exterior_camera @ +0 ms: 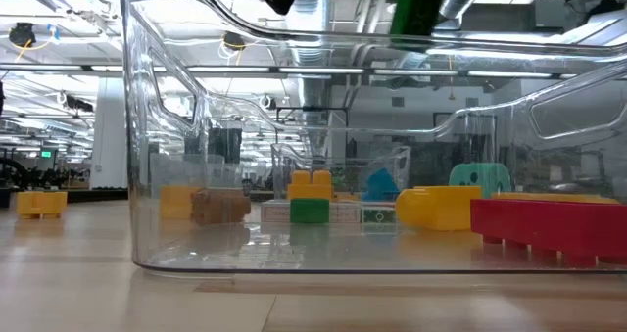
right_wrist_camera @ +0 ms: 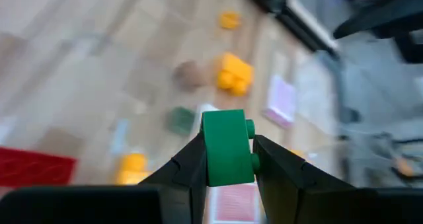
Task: Pick & Place Toys
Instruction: Put the green game piece into the bottom transparent bin
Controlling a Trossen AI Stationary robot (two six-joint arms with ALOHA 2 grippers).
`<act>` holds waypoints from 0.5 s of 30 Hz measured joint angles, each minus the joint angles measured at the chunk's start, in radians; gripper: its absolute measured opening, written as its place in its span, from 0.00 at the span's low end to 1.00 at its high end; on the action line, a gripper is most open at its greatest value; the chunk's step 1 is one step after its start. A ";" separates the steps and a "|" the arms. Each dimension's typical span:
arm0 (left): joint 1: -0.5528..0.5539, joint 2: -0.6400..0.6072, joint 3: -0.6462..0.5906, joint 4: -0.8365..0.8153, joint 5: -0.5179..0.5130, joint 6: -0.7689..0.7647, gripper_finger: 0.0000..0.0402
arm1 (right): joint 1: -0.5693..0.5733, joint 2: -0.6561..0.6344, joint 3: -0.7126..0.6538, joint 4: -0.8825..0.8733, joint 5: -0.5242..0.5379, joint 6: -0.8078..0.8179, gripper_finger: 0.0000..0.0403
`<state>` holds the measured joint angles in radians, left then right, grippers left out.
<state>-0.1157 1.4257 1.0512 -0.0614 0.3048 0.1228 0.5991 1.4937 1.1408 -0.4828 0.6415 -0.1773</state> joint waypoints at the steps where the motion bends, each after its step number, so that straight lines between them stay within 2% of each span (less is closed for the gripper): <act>1: -0.007 0.001 0.000 -0.001 0.000 0.001 0.50 | 0.001 0.000 0.000 -0.006 -0.032 0.009 0.25; 10: -0.014 0.008 0.000 -0.011 -0.004 0.003 0.51 | 0.002 0.000 0.000 -0.072 -0.317 0.084 0.25; 15: -0.014 0.008 0.000 -0.010 -0.021 0.004 0.51 | -0.007 0.000 0.000 -0.112 -0.355 0.116 0.25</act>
<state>-0.1299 1.4342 1.0508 -0.0711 0.2836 0.1265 0.5919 1.4937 1.1408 -0.5945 0.2869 -0.0612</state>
